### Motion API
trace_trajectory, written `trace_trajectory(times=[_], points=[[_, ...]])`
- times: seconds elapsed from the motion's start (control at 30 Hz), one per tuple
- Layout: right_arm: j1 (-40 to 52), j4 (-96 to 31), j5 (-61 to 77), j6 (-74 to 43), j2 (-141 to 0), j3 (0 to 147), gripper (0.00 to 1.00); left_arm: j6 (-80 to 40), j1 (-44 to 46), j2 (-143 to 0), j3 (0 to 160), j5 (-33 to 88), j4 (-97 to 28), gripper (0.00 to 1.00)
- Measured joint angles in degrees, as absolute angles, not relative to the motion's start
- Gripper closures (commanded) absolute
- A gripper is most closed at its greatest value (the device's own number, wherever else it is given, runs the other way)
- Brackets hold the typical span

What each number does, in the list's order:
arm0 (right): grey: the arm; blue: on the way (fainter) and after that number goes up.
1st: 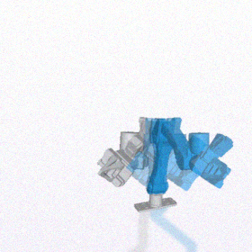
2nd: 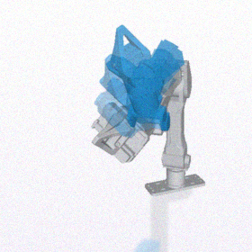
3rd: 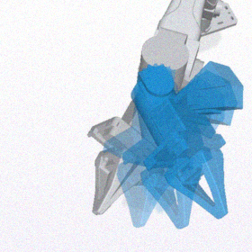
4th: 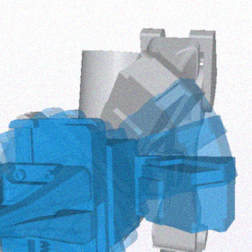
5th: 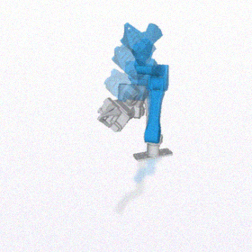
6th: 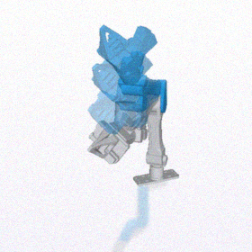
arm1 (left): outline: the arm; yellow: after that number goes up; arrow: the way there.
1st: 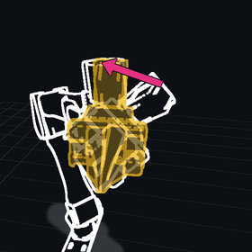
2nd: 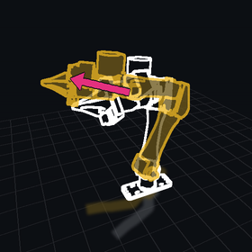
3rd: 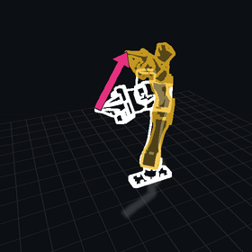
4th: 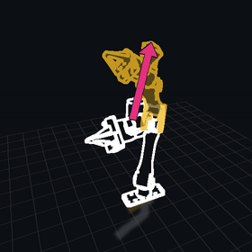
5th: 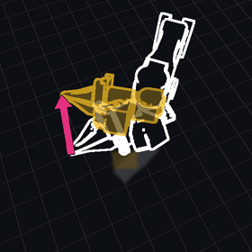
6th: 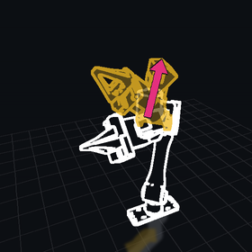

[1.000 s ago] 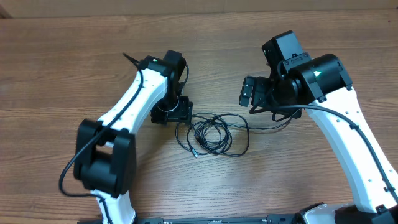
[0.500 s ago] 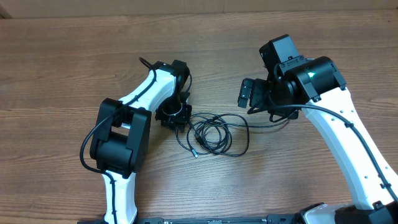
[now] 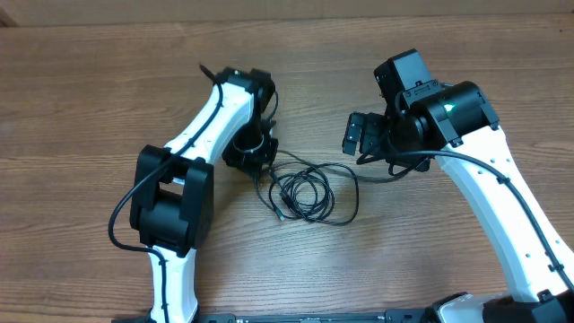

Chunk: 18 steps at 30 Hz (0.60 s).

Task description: Untangle cables

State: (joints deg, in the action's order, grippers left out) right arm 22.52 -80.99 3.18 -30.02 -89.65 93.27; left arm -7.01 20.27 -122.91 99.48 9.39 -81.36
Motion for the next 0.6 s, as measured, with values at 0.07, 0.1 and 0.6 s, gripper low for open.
trace_trajectory(times=[0.07,0.1,0.6], points=[[22.5,-81.1,3.2,-30.0,-89.6,93.3,0.00,-7.0,20.3,-122.9,103.7,9.4,-85.0,0.95],[22.5,-81.1,3.2,-30.0,-89.6,93.2,0.00,-7.0,20.3,-122.9,106.2,9.4,-86.7,0.96],[22.5,-81.4,3.2,-30.0,-89.6,93.2,0.00,-9.1,20.3,-115.7,136.7,10.9,-96.5,0.96]])
